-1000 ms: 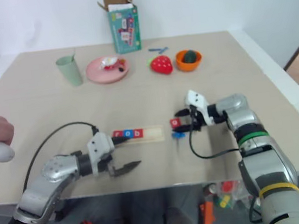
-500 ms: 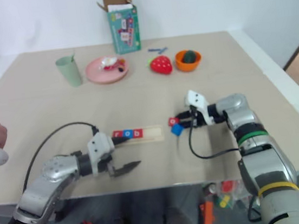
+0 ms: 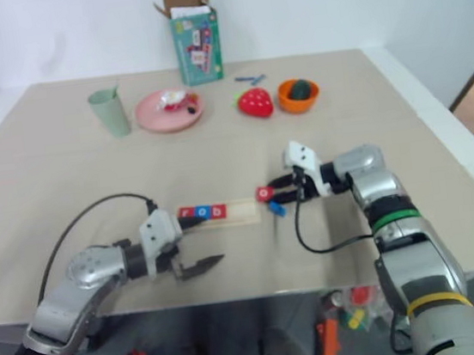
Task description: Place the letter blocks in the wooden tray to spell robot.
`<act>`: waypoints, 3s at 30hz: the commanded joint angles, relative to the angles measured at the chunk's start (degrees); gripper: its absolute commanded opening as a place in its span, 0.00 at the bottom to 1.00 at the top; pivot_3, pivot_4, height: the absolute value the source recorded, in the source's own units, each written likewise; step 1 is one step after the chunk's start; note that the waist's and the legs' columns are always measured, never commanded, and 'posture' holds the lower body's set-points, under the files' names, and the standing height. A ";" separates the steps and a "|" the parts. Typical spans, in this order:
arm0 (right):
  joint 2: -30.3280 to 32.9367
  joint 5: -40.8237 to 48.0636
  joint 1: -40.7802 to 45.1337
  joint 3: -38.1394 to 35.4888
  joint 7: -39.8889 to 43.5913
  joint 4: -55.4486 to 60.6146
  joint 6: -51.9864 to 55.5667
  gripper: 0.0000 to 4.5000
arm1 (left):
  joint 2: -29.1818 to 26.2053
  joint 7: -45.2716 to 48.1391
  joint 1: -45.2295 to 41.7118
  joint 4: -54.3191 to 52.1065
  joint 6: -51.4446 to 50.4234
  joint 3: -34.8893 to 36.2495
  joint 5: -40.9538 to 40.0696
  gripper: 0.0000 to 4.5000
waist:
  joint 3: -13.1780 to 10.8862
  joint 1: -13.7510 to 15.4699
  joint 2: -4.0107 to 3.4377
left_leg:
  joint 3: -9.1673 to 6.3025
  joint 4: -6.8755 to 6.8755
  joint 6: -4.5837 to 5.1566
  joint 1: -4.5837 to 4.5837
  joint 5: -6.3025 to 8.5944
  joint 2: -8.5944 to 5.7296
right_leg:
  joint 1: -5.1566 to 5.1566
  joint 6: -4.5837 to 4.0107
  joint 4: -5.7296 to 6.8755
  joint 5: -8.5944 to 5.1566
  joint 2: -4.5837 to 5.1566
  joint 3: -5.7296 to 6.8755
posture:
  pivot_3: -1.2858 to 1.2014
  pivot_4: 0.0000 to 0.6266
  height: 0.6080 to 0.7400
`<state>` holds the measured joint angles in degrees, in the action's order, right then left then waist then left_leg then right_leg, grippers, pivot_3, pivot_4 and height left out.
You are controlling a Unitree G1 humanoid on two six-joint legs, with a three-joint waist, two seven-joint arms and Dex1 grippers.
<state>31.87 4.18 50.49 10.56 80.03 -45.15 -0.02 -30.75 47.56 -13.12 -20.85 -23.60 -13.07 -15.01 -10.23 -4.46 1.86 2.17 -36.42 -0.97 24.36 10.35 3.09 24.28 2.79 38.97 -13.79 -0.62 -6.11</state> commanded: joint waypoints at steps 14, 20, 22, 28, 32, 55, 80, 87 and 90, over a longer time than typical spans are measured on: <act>1.32 3.08 -1.95 -2.86 -1.49 9.41 5.63 0.26 | 0.17 0.30 -0.68 -0.32 0.71 0.23 0.58 1.00 | 0.00 -0.01 0.00 | 0.02 0.00 0.00 0.00 0.00 -0.01 | 0.00 -0.01 0.00 0.00 0.00 -0.02 | 0.52 0.24 1.00; -0.26 4.40 -2.68 -0.55 0.76 18.05 11.89 0.26 | 0.44 0.32 -0.71 0.13 1.10 0.61 0.46 1.00 | 0.00 -0.01 0.00 | 0.00 0.01 0.00 0.00 0.00 0.01 | 0.02 -0.01 0.00 0.00 -0.02 0.00 | 0.52 0.24 1.00; -0.98 4.31 -3.34 -0.24 -0.15 20.07 12.99 0.26 | 0.44 0.23 -0.69 0.21 1.15 0.75 0.52 1.00 | 0.00 -0.01 0.00 | 0.00 0.02 0.00 0.00 0.00 0.03 | 0.02 -0.02 0.00 -0.01 -0.03 0.00 | 0.52 0.24 1.00; -2.80 3.13 -4.08 1.42 -2.83 22.77 14.39 0.26 | 0.08 0.19 -0.39 0.22 1.26 1.24 0.63 1.00 | 0.00 0.02 0.00 | 0.01 0.01 0.00 0.04 0.00 0.00 | 0.02 -0.01 0.00 -0.03 0.02 0.02 | 0.52 0.24 1.00; -3.83 1.98 -3.96 2.95 -4.38 22.51 14.60 0.26 | 0.07 0.06 -0.50 0.43 1.35 1.25 0.92 1.00 | 0.00 0.02 0.00 | 0.01 0.01 0.00 0.03 0.00 0.01 | 0.04 -0.02 0.00 -0.03 0.01 0.01 | 0.52 0.24 1.00; -6.29 -2.13 -0.48 5.42 -4.92 12.85 9.69 0.26 | 2.24 -2.43 0.62 -1.50 0.40 4.43 -2.43 1.00 | 0.00 0.00 0.00 | 0.00 0.02 -0.01 0.04 0.01 0.01 | 0.05 -0.01 0.00 -0.04 0.00 0.03 | 0.52 0.24 1.00; -7.11 -2.79 0.44 5.76 -3.18 11.27 9.58 0.26 | 3.98 -4.88 1.65 -1.32 0.36 5.93 -5.09 1.00 | 0.00 0.00 0.00 | -0.01 0.01 -0.01 0.04 0.01 0.01 | 0.05 -0.02 0.00 -0.03 0.00 0.05 | 0.52 0.24 1.00; -7.40 -2.52 1.06 5.31 -2.88 10.59 9.67 0.62 | 3.56 -4.80 1.65 -1.44 0.17 5.71 -4.89 1.00 | 0.00 0.00 0.00 | -0.01 0.01 -0.01 0.03 0.01 0.01 | 0.04 -0.03 0.00 -0.02 0.00 0.05 | 0.52 0.24 1.00; -7.32 -2.27 1.14 4.99 -2.80 11.03 9.78 0.86 | 3.37 -4.74 1.56 -1.37 0.15 5.64 -4.92 1.00 | 0.00 0.00 0.00 | -0.01 0.01 -0.01 0.04 0.01 0.01 | 0.05 -0.03 0.00 -0.02 0.00 0.04 | 0.52 0.24 1.00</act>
<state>24.44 1.50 50.11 16.10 77.07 -35.19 9.95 -27.02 42.97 -11.64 -19.96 -24.10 -7.99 -20.09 -10.23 -4.46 1.86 2.17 -36.40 -0.98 24.40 10.36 3.10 24.33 2.77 38.97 -13.81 -0.62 -6.07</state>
